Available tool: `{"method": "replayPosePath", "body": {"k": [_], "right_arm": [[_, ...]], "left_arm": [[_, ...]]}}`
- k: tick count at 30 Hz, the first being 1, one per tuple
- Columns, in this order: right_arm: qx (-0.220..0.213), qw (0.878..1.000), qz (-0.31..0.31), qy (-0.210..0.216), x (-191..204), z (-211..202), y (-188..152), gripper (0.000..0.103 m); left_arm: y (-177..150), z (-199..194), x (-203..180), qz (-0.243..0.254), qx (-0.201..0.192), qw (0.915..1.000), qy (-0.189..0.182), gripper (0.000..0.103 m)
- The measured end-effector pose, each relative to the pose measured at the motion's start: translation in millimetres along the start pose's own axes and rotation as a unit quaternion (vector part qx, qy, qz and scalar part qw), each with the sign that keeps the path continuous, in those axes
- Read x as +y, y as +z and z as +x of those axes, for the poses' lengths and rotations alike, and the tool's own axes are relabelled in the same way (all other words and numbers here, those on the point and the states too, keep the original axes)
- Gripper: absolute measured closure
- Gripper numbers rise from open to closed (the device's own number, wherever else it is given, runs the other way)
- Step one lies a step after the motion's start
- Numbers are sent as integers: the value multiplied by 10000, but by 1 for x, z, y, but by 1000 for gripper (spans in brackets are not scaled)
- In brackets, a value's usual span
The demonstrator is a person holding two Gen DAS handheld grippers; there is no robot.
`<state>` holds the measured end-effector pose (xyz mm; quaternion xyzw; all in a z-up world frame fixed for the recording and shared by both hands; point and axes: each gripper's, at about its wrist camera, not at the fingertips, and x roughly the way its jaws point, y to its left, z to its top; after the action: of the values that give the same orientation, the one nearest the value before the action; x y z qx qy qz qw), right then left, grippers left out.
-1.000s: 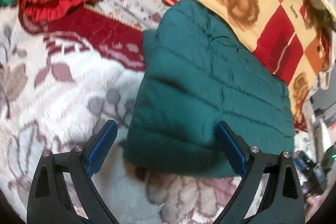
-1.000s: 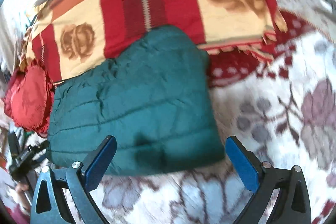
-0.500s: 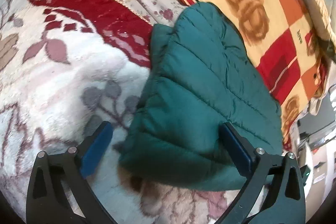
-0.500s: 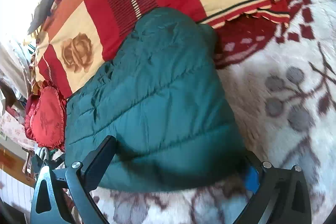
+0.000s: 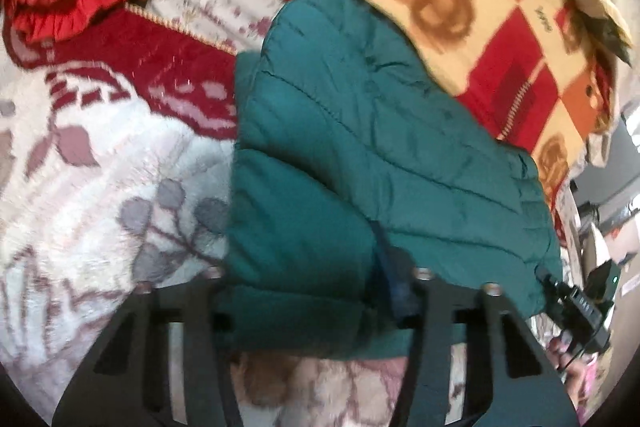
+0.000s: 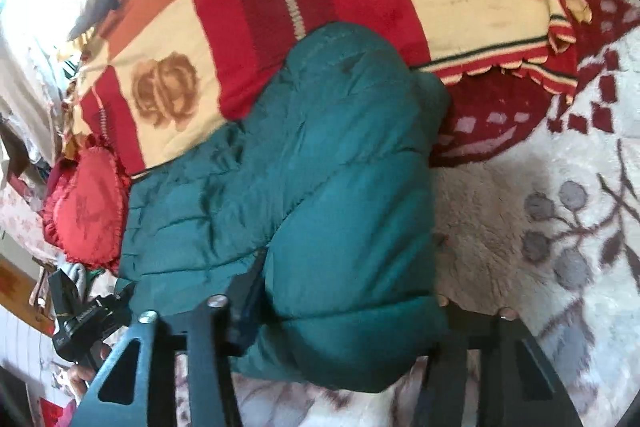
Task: Fold large clothes
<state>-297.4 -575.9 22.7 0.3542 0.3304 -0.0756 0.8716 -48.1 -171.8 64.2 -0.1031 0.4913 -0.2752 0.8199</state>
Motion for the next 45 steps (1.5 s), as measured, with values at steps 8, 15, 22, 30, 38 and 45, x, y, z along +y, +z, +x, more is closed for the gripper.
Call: {"method": "replayPosePath", "body": {"k": [8,15,22,30,38,45], "right_arm": [[-25,9993,-306,199,30,-79,-35,56],[207,9993,-279,163,28,-113,-84,55],[177,9901,-656,-1230,18,-92,-96,23],[-357,9783,-1124,-1705,57,-140,-104,21],[-655,9720,-1762,-1412,125,-141,-138,9],[-701,9764,-1741,-1070,157,-126,-162,7]], "left_arm": [[-37,-74,-7,353,34,9990,-275,63],[-93,-104,13,407,131,9989,-172,62],[-108,-80,34,-41,113,9997,227,28],[-122,-119,-8,750,-658,9877,1205,27],[-145,-136,-48,1162,-1009,9787,1359,27],[-157,-142,-68,1262,-1180,9753,1378,27]]}}
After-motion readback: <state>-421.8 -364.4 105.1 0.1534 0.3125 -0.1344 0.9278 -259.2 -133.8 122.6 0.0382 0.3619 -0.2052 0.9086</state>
